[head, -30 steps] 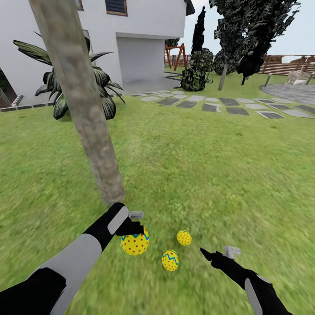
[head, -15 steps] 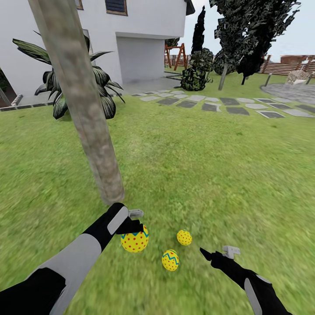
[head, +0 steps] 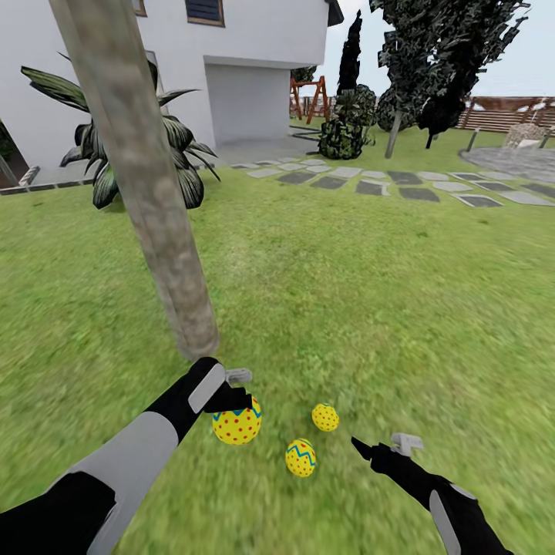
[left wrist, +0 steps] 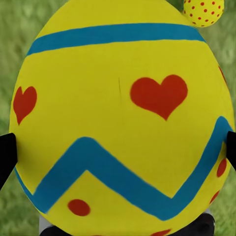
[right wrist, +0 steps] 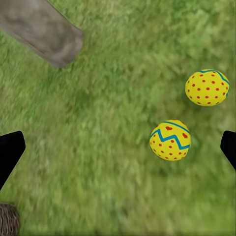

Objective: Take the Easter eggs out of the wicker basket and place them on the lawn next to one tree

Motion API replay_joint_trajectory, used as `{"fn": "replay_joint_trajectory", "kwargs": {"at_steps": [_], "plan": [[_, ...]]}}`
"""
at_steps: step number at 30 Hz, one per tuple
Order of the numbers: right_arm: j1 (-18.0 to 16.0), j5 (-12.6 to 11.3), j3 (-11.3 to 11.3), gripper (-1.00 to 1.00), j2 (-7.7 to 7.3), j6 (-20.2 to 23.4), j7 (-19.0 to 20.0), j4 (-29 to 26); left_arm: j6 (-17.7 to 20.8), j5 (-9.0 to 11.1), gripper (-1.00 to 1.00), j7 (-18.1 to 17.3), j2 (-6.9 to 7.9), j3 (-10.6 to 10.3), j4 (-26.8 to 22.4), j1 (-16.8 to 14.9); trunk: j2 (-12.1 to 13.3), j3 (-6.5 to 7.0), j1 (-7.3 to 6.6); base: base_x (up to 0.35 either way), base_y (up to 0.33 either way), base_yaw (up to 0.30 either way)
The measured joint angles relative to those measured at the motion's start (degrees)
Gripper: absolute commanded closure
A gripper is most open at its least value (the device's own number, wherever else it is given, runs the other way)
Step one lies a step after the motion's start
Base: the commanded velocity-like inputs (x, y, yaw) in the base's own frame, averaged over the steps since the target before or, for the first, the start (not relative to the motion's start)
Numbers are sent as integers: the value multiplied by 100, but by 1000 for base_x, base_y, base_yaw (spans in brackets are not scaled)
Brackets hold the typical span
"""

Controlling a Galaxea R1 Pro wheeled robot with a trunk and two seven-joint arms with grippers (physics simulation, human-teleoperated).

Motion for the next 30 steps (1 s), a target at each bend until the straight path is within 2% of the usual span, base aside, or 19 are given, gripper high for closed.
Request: {"fn": "replay_joint_trajectory", "kwargs": {"at_steps": [13,30], "plan": [[0,19,9,-100,0,0,-2,0,81,27,100,166,-2,57,0,-1,-522,-234,286,0,0,0],[0,28,10,-100,13,-7,-53,9,112,44,100,177,-18,53,131,-2,-1204,-539,659,0,0,0]]}}
